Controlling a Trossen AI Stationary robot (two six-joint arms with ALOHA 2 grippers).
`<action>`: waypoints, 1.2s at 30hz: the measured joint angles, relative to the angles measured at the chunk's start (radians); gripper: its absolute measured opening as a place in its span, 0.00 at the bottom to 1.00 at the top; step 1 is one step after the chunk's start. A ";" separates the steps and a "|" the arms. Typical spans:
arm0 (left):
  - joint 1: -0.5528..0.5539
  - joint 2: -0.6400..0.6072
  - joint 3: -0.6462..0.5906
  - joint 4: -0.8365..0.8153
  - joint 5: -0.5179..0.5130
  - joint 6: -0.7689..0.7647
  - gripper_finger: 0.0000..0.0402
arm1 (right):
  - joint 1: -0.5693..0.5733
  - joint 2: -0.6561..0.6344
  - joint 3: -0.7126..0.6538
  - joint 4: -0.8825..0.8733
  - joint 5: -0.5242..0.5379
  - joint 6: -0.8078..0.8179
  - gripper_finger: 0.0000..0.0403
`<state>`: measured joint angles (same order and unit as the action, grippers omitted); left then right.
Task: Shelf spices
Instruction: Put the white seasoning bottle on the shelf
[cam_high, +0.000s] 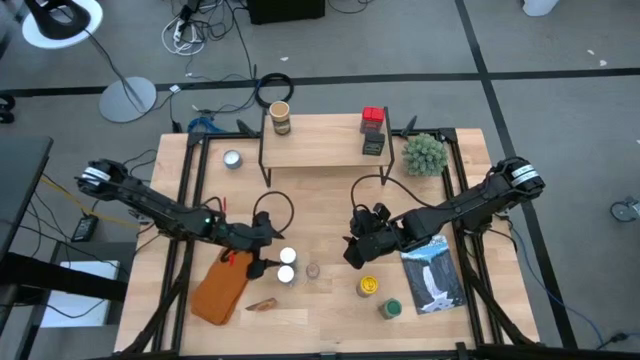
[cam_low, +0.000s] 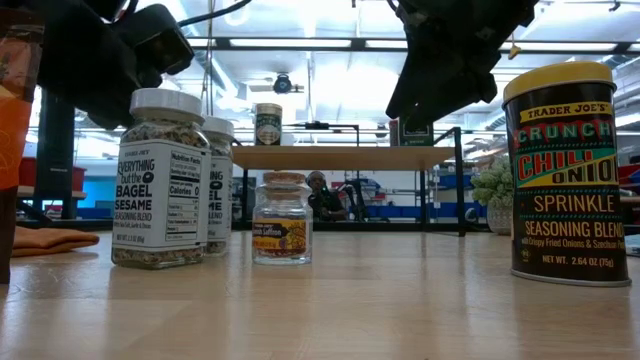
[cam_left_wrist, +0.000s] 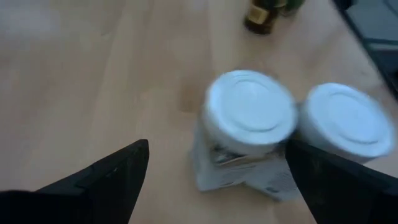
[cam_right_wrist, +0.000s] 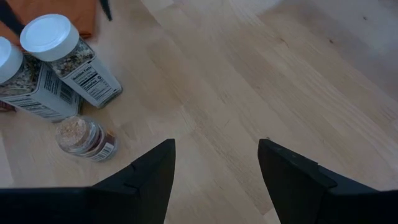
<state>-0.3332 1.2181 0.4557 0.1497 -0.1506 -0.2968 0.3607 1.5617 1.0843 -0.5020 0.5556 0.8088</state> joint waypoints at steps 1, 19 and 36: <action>0.000 0.002 0.000 0.000 0.018 -0.001 0.95 | 0.000 0.001 0.000 0.000 0.000 0.000 0.57; -0.001 0.009 0.000 0.042 -0.166 0.026 0.95 | 0.008 0.003 0.000 0.001 0.000 -0.002 0.57; 0.000 0.041 0.002 0.112 -0.109 0.001 0.95 | 0.024 0.003 0.000 0.001 0.000 -0.006 0.57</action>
<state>-0.3328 1.2586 0.4575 0.2613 -0.2597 -0.2963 0.3847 1.5642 1.0843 -0.5011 0.5556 0.8026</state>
